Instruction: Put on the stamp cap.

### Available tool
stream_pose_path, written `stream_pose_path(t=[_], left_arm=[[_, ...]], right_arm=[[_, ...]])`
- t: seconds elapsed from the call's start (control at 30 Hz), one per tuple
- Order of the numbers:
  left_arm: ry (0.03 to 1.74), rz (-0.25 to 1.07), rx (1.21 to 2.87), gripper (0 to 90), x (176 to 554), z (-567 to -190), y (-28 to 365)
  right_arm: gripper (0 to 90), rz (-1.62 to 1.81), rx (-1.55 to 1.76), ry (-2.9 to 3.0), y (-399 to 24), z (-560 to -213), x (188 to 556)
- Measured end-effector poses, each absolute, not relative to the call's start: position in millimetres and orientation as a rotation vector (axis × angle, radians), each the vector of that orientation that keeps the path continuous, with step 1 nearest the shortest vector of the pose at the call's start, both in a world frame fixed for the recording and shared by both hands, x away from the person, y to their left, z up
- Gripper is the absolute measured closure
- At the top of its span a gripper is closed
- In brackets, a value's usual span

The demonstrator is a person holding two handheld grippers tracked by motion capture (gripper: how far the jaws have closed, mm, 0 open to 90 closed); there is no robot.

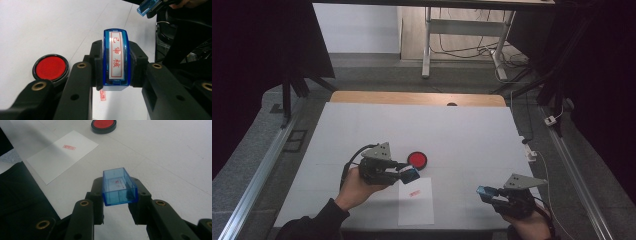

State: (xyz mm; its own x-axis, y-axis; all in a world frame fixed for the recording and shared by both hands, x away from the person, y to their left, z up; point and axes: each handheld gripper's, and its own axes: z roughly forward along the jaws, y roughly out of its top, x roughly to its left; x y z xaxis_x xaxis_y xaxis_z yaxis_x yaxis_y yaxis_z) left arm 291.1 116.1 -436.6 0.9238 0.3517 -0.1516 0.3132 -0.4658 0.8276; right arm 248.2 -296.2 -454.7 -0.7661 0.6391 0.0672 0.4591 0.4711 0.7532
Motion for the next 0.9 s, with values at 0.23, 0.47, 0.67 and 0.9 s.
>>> stream_pose_path(t=[0.23,0.47,0.67,0.9], left_arm=[[0.468,0.055,2.087,69.6,290,-436,116],[0.463,0.056,2.079,69.6,289,-434,117],[0.453,0.054,2.074,69.6,288,-432,118],[0.445,0.061,2.069,69.6,288,-430,120]], right_arm=[[68.0,1.187,0.942,2.488,-296,-454,247],[67.9,1.219,0.928,2.481,-293,-452,247],[67.9,1.281,0.875,2.503,-284,-446,246],[67.9,1.329,0.817,2.551,-271,-446,249]])
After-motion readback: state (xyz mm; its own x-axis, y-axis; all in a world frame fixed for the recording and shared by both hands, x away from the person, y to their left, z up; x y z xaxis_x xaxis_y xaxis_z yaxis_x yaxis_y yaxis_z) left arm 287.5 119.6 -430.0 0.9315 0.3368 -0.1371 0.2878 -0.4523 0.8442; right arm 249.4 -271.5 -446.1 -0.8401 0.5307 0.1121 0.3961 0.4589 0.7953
